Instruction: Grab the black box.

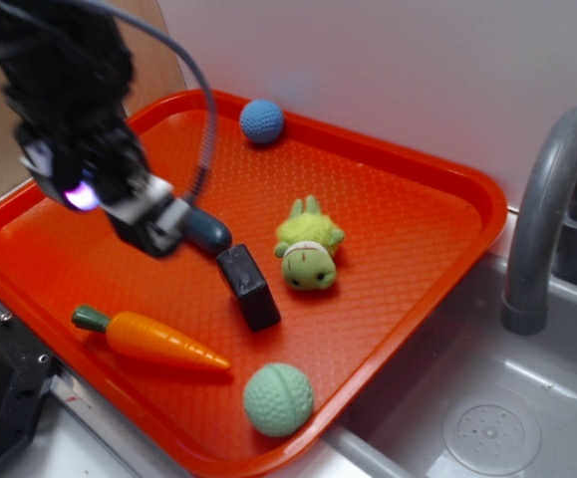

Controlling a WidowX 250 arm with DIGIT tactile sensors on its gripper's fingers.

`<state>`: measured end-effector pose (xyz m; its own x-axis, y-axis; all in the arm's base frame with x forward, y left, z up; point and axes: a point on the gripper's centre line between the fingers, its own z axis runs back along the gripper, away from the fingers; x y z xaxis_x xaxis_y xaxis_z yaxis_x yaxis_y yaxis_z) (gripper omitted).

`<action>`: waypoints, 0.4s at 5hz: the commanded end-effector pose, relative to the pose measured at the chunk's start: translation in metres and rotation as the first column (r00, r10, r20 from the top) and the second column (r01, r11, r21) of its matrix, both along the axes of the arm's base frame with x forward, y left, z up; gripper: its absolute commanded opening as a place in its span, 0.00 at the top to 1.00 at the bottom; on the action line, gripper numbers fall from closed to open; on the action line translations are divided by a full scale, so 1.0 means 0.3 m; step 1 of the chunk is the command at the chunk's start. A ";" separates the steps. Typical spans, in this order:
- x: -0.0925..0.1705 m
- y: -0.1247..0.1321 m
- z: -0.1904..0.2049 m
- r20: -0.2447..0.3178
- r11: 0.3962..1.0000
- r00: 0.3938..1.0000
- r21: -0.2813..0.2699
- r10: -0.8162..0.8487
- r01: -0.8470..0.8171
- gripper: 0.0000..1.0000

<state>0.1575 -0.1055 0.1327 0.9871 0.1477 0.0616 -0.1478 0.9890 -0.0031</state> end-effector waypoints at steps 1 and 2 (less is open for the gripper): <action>0.142 -0.075 0.001 0.081 0.991 0.990 -0.074 0.119 -0.113 0.00; 0.191 -0.013 -0.043 0.075 0.928 0.929 -0.113 0.363 -0.354 0.00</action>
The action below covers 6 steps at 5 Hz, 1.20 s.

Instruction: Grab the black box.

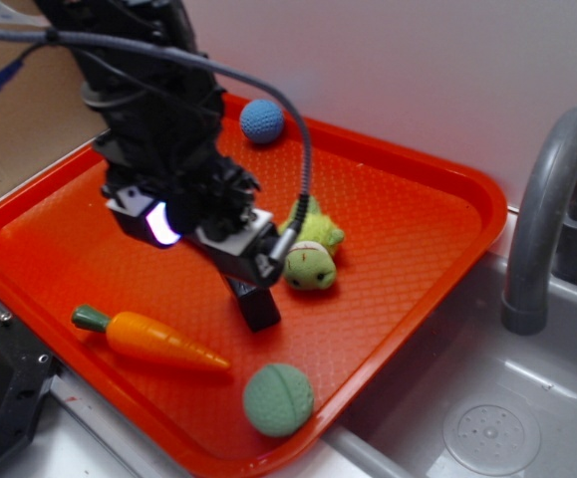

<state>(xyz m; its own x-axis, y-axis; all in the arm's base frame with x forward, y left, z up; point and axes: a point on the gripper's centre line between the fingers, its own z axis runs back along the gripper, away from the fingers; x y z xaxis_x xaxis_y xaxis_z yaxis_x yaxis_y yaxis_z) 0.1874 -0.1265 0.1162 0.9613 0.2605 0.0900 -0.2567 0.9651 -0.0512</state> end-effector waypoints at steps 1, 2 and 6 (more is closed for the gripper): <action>0.175 0.108 -0.025 -0.006 0.867 0.873 -0.109 0.488 -0.486 0.00; 0.200 0.131 -0.063 -0.023 0.756 0.765 -0.137 0.643 -0.640 0.00; 0.079 0.135 -0.075 -0.061 0.803 0.803 -0.038 0.593 -0.595 0.00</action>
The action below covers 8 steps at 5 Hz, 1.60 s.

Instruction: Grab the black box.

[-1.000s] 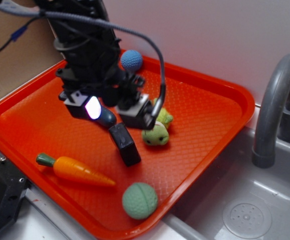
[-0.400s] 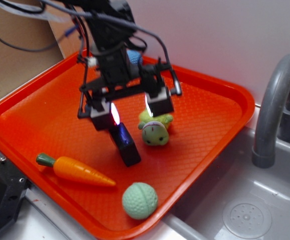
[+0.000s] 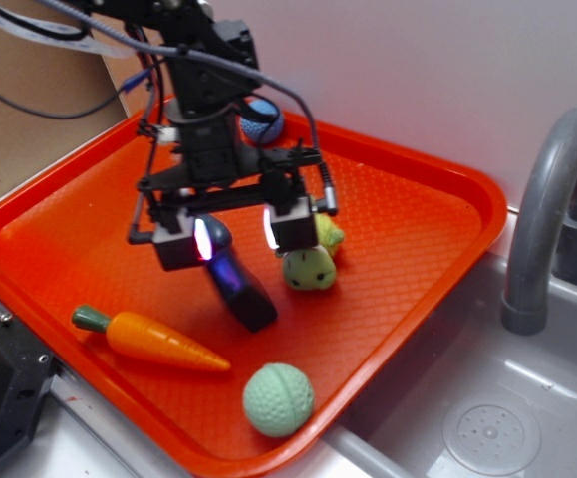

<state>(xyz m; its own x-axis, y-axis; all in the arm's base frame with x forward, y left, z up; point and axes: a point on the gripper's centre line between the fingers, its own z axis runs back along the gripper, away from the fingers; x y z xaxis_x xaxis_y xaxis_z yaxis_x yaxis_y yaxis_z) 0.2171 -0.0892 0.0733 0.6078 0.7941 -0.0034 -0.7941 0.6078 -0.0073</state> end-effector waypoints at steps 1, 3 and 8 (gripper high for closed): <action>-0.035 0.000 0.116 0.093 0.999 0.995 -0.035 -0.027 0.031 0.00; -0.049 -0.010 0.053 0.092 0.999 0.995 -0.035 -0.033 0.036 0.00; 0.001 0.129 0.164 0.055 0.882 0.881 0.019 -0.470 0.470 1.00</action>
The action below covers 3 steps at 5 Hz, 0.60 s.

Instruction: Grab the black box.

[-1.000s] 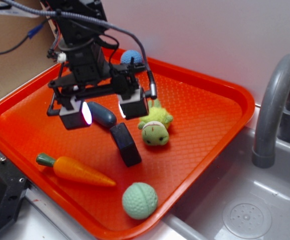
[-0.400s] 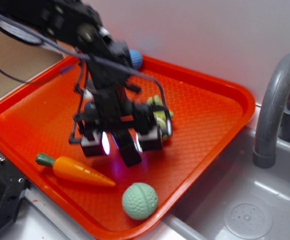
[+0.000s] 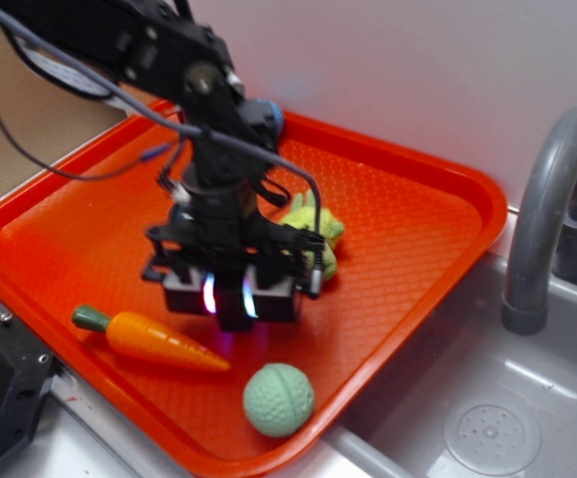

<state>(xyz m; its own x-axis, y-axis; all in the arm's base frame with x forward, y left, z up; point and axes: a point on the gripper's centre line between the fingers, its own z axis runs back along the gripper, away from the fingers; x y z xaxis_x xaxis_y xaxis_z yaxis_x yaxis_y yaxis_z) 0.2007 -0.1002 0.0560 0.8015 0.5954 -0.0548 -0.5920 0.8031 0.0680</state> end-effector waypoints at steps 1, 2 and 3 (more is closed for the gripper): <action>0.027 0.292 0.407 0.158 0.893 0.879 0.085 -0.450 0.442 1.00; 0.023 0.463 0.526 0.167 0.853 0.837 0.061 -0.521 0.519 1.00; 0.019 0.485 0.540 0.164 0.847 0.832 0.049 -0.530 0.530 1.00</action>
<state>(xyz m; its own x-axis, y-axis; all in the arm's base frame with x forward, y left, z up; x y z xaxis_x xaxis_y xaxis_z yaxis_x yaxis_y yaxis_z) 0.1919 0.0345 0.2002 0.9965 0.0703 0.0457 -0.0706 0.9975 0.0049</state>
